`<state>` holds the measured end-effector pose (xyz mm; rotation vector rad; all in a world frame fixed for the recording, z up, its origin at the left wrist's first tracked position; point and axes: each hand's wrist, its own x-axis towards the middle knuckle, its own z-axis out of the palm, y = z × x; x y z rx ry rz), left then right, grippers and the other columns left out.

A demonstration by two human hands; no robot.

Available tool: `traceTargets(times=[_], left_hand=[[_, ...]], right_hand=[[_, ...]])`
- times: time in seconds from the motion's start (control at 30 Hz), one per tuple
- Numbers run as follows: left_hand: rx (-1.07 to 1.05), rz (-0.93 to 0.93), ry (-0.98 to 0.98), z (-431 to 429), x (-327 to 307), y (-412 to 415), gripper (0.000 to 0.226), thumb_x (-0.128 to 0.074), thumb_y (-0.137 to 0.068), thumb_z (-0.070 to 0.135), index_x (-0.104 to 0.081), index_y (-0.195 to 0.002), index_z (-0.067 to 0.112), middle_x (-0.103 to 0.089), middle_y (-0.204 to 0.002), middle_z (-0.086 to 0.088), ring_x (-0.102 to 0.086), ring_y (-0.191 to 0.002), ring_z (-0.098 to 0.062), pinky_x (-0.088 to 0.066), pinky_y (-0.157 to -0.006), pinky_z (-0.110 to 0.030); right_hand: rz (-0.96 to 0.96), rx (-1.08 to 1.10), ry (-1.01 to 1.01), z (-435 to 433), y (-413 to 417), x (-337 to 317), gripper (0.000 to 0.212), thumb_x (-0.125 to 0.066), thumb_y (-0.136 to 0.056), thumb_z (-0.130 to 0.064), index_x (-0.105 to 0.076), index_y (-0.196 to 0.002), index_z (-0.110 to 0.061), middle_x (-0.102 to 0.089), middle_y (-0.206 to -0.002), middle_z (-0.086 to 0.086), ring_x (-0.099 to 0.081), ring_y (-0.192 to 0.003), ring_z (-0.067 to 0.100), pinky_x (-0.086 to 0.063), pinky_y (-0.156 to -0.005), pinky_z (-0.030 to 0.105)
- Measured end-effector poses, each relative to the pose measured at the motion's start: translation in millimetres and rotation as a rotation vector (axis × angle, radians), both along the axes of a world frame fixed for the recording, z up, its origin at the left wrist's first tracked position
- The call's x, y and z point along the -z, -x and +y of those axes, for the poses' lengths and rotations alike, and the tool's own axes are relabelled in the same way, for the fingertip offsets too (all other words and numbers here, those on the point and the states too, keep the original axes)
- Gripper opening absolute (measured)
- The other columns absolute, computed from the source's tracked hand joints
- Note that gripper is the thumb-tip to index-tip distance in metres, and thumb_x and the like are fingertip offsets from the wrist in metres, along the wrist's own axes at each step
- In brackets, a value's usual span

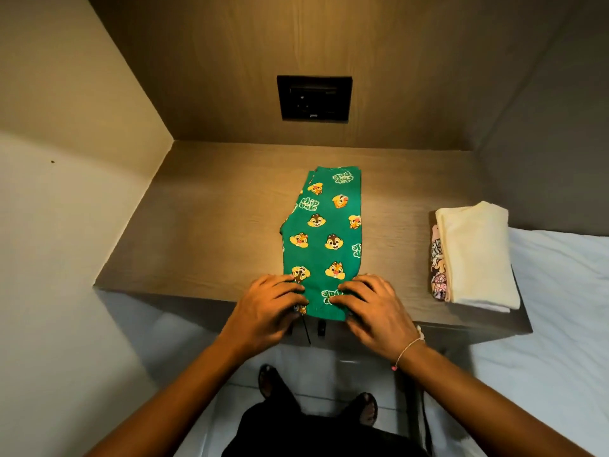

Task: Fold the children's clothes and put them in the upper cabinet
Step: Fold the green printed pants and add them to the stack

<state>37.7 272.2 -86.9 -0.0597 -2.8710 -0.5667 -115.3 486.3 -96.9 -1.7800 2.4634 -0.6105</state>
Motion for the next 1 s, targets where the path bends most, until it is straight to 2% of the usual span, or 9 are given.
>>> traceTargets(times=[0.13, 0.23, 0.33, 0.4, 0.53, 0.7, 0.8, 0.9, 1.0], left_hand=[[-0.181, 0.057, -0.204, 13.6, -10.9, -7.8, 0.026, -0.065, -0.088, 0.034, -0.069, -0.11, 0.022, -0.071, -0.108, 0.01, -0.062, -0.103, -0.005, -0.05, -0.091, -0.043], [-0.302, 0.09, -0.557, 23.1, -29.4, -6.4, 0.025, -0.06, -0.09, 0.039, -0.065, -0.113, 0.03, -0.07, -0.097, 0.02, -0.066, -0.09, -0.002, -0.056, -0.071, -0.028], [-0.322, 0.101, -0.863, 22.7, -48.3, 4.9, 0.025, -0.062, -0.088, 0.044, -0.061, -0.11, 0.032, -0.072, -0.092, 0.009, -0.072, -0.085, -0.012, -0.059, -0.065, -0.026], [-0.327, 0.07, -0.94, 13.3, -59.8, 22.3, 0.027, -0.065, -0.086, 0.047, -0.063, -0.108, 0.031, -0.073, -0.091, -0.002, -0.073, -0.083, -0.018, -0.061, -0.064, -0.036], [-0.467, -0.007, -0.917, -17.0, -68.6, 81.5, 0.02, -0.069, -0.076, 0.043, -0.067, -0.094, 0.034, -0.07, -0.077, -0.007, -0.069, -0.072, -0.027, -0.059, -0.07, -0.048], [-0.59, -0.229, -0.853, -53.3, -52.7, 153.7, 0.02, -0.068, -0.087, 0.03, -0.063, -0.105, 0.023, -0.069, -0.085, -0.006, -0.066, -0.086, -0.024, -0.055, -0.085, -0.051], [-0.643, -0.334, -0.625, -59.3, -45.1, 155.4, 0.043, -0.063, -0.09, 0.041, -0.052, -0.127, 0.022, -0.066, -0.112, -0.004, -0.063, -0.101, -0.022, -0.053, -0.089, -0.046], [-0.665, -0.396, -0.267, -51.6, -28.7, 132.4, 0.056, -0.058, -0.083, 0.063, -0.053, -0.12, 0.02, -0.058, -0.118, -0.004, -0.057, -0.104, -0.021, -0.053, -0.086, -0.042], [-0.687, -0.438, -0.1, -37.2, -13.9, 121.6, 0.064, -0.06, -0.078, 0.068, -0.053, -0.118, 0.018, -0.052, -0.119, -0.005, -0.051, -0.109, -0.022, -0.051, -0.087, -0.04]], right_hand=[[-0.197, 0.115, 0.157, 6.4, -13.3, -11.4, 0.033, -0.065, -0.078, -0.016, -0.067, -0.11, -0.023, -0.067, -0.101, -0.002, -0.056, -0.1, 0.022, -0.048, -0.086, 0.041], [-0.48, 0.237, 0.231, 10.2, -17.5, -29.3, 0.033, -0.068, -0.081, -0.012, -0.068, -0.111, -0.026, -0.063, -0.098, -0.004, -0.059, -0.096, 0.015, -0.049, -0.083, 0.033], [-0.71, 0.316, 0.343, 6.7, -16.2, -53.1, 0.024, -0.073, -0.08, -0.028, -0.065, -0.101, -0.035, -0.068, -0.096, -0.015, -0.063, -0.092, 0.001, -0.05, -0.074, 0.021], [-0.8, 0.361, 0.383, -3.0, -3.7, -66.6, 0.027, -0.071, -0.075, -0.042, -0.065, -0.101, -0.035, -0.071, -0.095, -0.015, -0.066, -0.093, 0.003, -0.054, -0.079, 0.027], [-0.771, 0.534, 0.315, -42.3, 48.2, -70.3, 0.028, -0.073, -0.077, -0.037, -0.069, -0.103, -0.027, -0.073, -0.09, 0.001, -0.068, -0.085, 0.024, -0.055, -0.081, 0.049], [-0.63, 0.678, 0.074, -96.7, 101.9, -57.3, 0.031, -0.07, -0.084, -0.037, -0.065, -0.113, -0.029, -0.072, -0.102, -0.001, -0.065, -0.097, 0.02, -0.053, -0.083, 0.035], [-0.56, 0.711, 0.006, -99.1, 104.7, -51.3, 0.036, -0.066, -0.087, -0.039, -0.059, -0.121, -0.031, -0.069, -0.111, -0.004, -0.062, -0.104, 0.018, -0.051, -0.083, 0.032], [-0.495, 0.765, -0.05, -80.5, 85.8, -39.2, 0.046, -0.063, -0.084, -0.052, -0.054, -0.124, -0.032, -0.064, -0.118, -0.004, -0.058, -0.106, 0.017, -0.051, -0.083, 0.034], [-0.356, 0.771, -0.191, -72.8, 62.2, -27.0, 0.058, -0.061, -0.077, -0.065, -0.056, -0.123, -0.03, -0.058, -0.118, -0.002, -0.052, -0.111, 0.019, -0.05, -0.088, 0.039]])
